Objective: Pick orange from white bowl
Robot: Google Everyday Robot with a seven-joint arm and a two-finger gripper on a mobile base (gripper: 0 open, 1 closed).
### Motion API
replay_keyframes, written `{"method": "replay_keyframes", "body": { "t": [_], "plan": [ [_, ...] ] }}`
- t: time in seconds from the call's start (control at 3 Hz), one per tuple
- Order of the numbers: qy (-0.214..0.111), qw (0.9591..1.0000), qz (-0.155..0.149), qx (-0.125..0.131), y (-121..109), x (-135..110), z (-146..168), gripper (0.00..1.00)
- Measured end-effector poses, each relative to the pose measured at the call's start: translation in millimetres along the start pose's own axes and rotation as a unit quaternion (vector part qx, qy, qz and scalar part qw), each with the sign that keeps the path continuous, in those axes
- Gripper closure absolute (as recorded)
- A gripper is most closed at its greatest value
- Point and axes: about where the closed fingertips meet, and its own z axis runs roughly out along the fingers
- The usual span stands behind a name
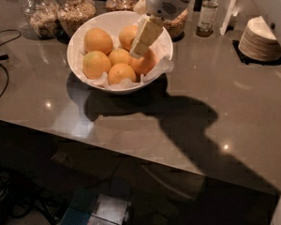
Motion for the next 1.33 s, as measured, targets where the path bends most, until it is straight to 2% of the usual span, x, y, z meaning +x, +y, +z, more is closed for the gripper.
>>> {"method": "replay_keyframes", "body": {
  "t": [0.33, 0.67, 1.0, 1.33],
  "plan": [
    [0.016, 0.9994, 0.029, 0.002, 5, 14, 1, 0.26],
    [0.035, 0.9979, 0.055, 0.002, 12, 29, 0, 0.2],
    [0.043, 0.9968, 0.067, -0.005, 16, 38, 6, 0.16],
    [0.044, 0.9968, 0.067, -0.006, 16, 39, 6, 0.27]
  ]
}}
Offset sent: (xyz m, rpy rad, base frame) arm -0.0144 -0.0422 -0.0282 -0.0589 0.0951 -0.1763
